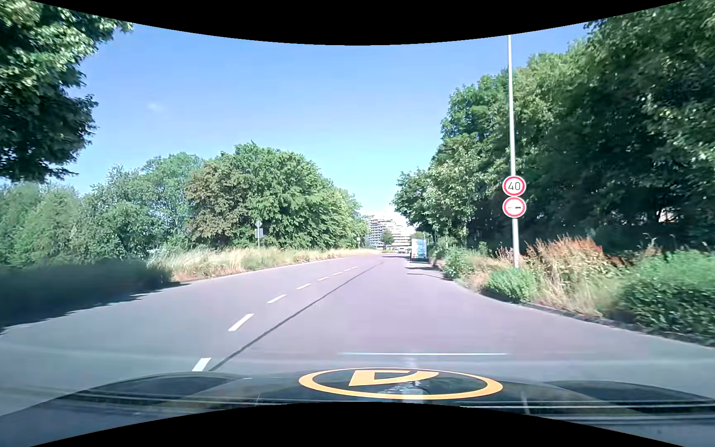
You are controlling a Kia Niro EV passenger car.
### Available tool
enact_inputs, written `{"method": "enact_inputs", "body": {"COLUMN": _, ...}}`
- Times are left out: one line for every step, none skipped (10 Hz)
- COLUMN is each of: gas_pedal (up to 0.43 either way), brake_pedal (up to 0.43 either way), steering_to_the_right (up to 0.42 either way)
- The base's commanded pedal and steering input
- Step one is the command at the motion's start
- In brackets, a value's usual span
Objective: Follow the waypoints while adhering to traffic rules and regulations
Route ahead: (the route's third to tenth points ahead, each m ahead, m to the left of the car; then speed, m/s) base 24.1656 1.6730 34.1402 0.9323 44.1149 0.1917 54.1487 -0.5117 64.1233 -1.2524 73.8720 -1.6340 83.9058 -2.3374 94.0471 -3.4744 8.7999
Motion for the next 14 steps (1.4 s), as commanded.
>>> {"method": "enact_inputs", "body": {"gas_pedal": 0.35, "brake_pedal": 0.0, "steering_to_the_right": -0.027}}
{"method": "enact_inputs", "body": {"gas_pedal": 0.35, "brake_pedal": 0.0, "steering_to_the_right": -0.024}}
{"method": "enact_inputs", "body": {"gas_pedal": 0.358, "brake_pedal": 0.0, "steering_to_the_right": -0.019}}
{"method": "enact_inputs", "body": {"gas_pedal": 0.358, "brake_pedal": 0.0, "steering_to_the_right": -0.012}}
{"method": "enact_inputs", "body": {"gas_pedal": 0.37, "brake_pedal": 0.0, "steering_to_the_right": -0.007}}
{"method": "enact_inputs", "body": {"gas_pedal": 0.37, "brake_pedal": 0.0, "steering_to_the_right": -0.003}}
{"method": "enact_inputs", "body": {"gas_pedal": 0.37, "brake_pedal": 0.0, "steering_to_the_right": -0.003}}
{"method": "enact_inputs", "body": {"gas_pedal": 0.37, "brake_pedal": 0.0, "steering_to_the_right": -0.003}}
{"method": "enact_inputs", "body": {"gas_pedal": 0.37, "brake_pedal": 0.0, "steering_to_the_right": -0.003}}
{"method": "enact_inputs", "body": {"gas_pedal": 0.37, "brake_pedal": 0.0, "steering_to_the_right": -0.002}}
{"method": "enact_inputs", "body": {"gas_pedal": 0.358, "brake_pedal": 0.0, "steering_to_the_right": 0.0}}
{"method": "enact_inputs", "body": {"gas_pedal": 0.358, "brake_pedal": 0.0, "steering_to_the_right": 0.002}}
{"method": "enact_inputs", "body": {"gas_pedal": 0.35, "brake_pedal": 0.0, "steering_to_the_right": 0.005}}
{"method": "enact_inputs", "body": {"gas_pedal": 0.35, "brake_pedal": 0.0, "steering_to_the_right": 0.006}}
